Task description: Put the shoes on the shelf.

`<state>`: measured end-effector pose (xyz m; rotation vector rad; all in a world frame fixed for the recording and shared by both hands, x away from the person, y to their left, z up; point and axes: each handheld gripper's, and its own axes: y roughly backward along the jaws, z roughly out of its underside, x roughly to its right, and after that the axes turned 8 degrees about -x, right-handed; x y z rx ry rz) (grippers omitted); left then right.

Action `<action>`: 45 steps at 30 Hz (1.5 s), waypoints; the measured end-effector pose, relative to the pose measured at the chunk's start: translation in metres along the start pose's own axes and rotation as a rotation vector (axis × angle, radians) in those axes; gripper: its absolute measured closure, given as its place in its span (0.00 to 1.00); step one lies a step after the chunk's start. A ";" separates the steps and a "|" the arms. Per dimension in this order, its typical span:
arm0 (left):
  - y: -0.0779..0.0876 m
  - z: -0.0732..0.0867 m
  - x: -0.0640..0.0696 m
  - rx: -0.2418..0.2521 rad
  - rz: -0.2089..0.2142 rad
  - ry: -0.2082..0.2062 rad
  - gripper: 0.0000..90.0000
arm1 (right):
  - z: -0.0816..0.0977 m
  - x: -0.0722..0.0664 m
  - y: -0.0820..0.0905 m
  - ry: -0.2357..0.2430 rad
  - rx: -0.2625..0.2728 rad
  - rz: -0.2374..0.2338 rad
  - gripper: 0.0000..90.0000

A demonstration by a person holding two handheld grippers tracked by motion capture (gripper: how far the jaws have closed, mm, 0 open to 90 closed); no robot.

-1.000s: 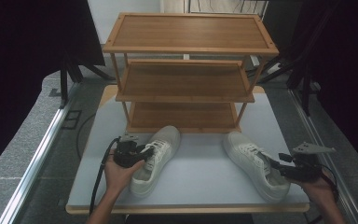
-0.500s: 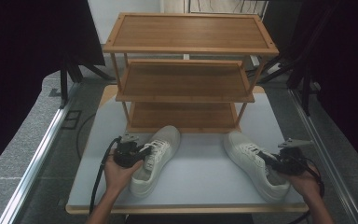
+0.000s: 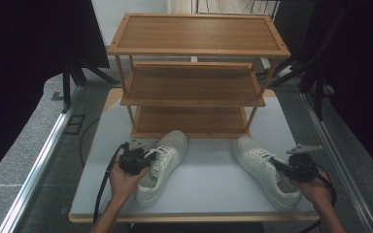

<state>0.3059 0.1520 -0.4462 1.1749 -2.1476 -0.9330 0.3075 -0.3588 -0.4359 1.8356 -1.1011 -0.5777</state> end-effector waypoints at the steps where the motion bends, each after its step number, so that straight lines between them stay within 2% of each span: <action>1: 0.001 0.000 0.000 0.004 0.002 0.000 0.92 | 0.000 0.000 0.000 -0.001 0.003 -0.005 0.94; 4: 0.004 0.002 -0.001 0.019 0.018 0.012 0.92 | 0.001 -0.001 0.003 0.005 0.029 -0.017 0.94; 6: 0.009 0.005 -0.003 0.045 0.030 0.036 0.92 | 0.004 -0.002 0.006 0.011 0.052 -0.032 0.94; 11: 0.025 0.011 -0.010 0.104 0.081 0.099 0.92 | 0.019 0.001 0.016 -0.053 0.140 -0.112 0.94; 12: 0.029 0.012 -0.011 0.115 0.091 0.103 0.92 | 0.024 0.003 0.021 -0.077 0.172 -0.135 0.94; 13: 0.032 0.012 -0.011 0.127 0.099 0.105 0.92 | 0.024 0.003 0.021 -0.077 0.172 -0.135 0.94; 17: 0.043 0.012 -0.009 0.159 0.142 0.110 0.92 | 0.029 0.006 0.030 -0.119 0.227 -0.165 0.94; 22: 0.053 0.011 -0.005 0.187 0.181 0.108 0.92 | 0.037 0.011 0.038 -0.175 0.308 -0.252 0.94; 29: 0.061 0.007 -0.004 0.231 0.213 0.113 0.91 | 0.037 0.012 0.046 -0.211 0.366 -0.255 0.94; 37: 0.069 0.000 -0.006 0.280 0.296 0.156 0.91 | 0.032 0.009 0.050 -0.250 0.412 -0.293 0.94; 41: 0.071 -0.007 -0.002 0.301 0.352 0.167 0.91 | 0.027 0.005 0.051 -0.254 0.433 -0.320 0.94; 45: 0.075 -0.015 0.006 0.312 0.366 0.148 0.91 | 0.018 -0.004 0.053 -0.236 0.449 -0.334 0.94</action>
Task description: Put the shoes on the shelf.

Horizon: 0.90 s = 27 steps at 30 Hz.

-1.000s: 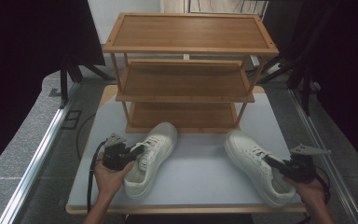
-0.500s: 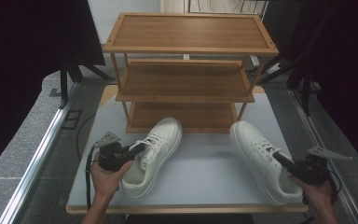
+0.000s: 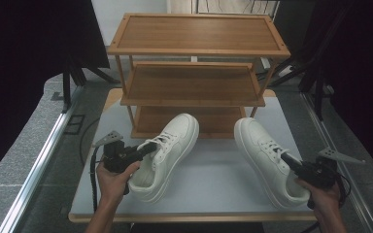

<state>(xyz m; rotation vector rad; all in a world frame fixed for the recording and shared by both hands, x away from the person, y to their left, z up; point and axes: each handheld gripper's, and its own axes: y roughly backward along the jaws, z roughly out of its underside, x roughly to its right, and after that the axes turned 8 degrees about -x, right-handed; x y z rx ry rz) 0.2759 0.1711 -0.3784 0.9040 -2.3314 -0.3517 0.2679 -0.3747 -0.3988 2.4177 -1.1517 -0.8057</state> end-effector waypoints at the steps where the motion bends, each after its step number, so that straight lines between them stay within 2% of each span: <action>1: -0.001 -0.002 0.002 0.004 0.001 -0.004 0.91 | -0.001 -0.002 -0.001 0.003 0.002 -0.003 0.94; 9: -0.001 -0.015 0.012 0.023 0.018 -0.018 0.91 | -0.010 -0.015 0.001 0.012 0.038 -0.027 0.94; 17: -0.005 -0.027 0.015 0.035 0.029 -0.012 0.91 | -0.019 -0.020 -0.003 -0.018 0.081 -0.047 0.94; 27: -0.008 -0.037 0.016 0.043 0.032 -0.006 0.91 | -0.033 -0.032 -0.015 0.008 0.086 -0.054 0.94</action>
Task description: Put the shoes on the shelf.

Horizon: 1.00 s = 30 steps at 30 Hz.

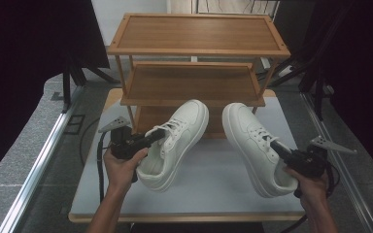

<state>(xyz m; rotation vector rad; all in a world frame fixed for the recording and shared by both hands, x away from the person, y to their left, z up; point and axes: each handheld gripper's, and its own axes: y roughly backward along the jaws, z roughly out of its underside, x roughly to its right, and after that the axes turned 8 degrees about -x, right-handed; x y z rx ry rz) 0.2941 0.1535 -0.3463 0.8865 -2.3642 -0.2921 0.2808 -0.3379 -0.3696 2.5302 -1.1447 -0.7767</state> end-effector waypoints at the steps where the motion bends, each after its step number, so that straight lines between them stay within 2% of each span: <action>1: 0.001 -0.001 0.000 -0.001 0.001 -0.001 0.91 | -0.002 -0.001 -0.001 0.002 0.003 -0.003 0.94; 10: 0.001 -0.011 0.002 0.019 0.003 0.004 0.91 | -0.022 -0.011 -0.007 0.017 0.039 -0.014 0.94; 15: 0.001 -0.016 0.000 0.035 0.003 0.014 0.91 | -0.030 -0.015 -0.010 0.008 0.051 -0.021 0.94; 30: -0.005 -0.019 -0.007 0.031 0.004 0.031 0.91 | -0.034 -0.019 -0.022 -0.007 0.054 -0.017 0.94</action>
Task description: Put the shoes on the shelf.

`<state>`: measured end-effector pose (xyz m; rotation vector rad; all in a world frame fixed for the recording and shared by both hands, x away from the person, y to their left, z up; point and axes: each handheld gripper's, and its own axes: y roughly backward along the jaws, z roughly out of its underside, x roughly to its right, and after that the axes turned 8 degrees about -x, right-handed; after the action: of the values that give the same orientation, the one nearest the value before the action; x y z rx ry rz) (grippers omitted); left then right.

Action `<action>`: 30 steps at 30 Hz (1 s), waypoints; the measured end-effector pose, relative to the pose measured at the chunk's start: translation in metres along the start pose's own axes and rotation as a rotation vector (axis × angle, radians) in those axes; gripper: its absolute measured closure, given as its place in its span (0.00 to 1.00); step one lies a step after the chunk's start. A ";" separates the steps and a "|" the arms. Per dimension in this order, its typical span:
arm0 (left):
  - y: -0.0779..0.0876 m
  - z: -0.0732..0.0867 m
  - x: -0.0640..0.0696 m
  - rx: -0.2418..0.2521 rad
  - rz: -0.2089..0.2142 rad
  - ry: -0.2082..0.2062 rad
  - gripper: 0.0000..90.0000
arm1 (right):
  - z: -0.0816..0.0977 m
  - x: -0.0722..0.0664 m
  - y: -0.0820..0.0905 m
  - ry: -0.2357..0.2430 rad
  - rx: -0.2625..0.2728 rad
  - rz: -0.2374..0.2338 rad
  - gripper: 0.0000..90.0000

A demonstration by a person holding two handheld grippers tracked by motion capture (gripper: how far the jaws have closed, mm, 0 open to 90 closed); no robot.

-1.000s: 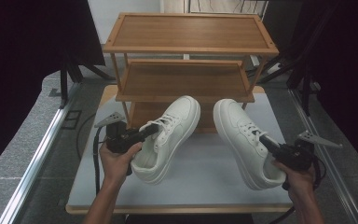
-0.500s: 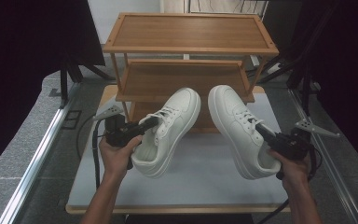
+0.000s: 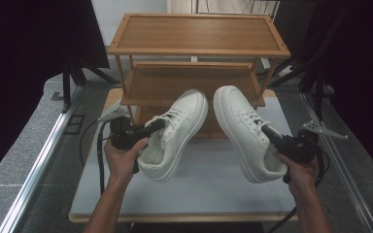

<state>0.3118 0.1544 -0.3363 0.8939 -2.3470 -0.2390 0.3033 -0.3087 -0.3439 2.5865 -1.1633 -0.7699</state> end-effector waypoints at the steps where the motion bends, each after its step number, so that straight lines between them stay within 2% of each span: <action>1: 0.000 0.000 0.000 0.000 -0.001 0.001 0.91 | 0.000 0.000 -0.001 0.001 0.001 0.001 0.94; 11: -0.003 -0.006 0.003 0.001 0.003 -0.010 0.91 | -0.006 -0.005 -0.005 0.007 0.006 -0.007 0.94; 20: -0.007 -0.007 0.001 0.001 0.003 0.001 0.91 | -0.008 -0.009 -0.010 0.008 0.003 0.000 0.94; 30: -0.008 -0.008 0.003 -0.002 0.006 -0.005 0.91 | -0.008 -0.008 -0.008 0.007 0.002 0.006 0.94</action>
<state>0.3191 0.1467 -0.3314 0.8856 -2.3529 -0.2416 0.3079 -0.2975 -0.3368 2.5841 -1.1692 -0.7590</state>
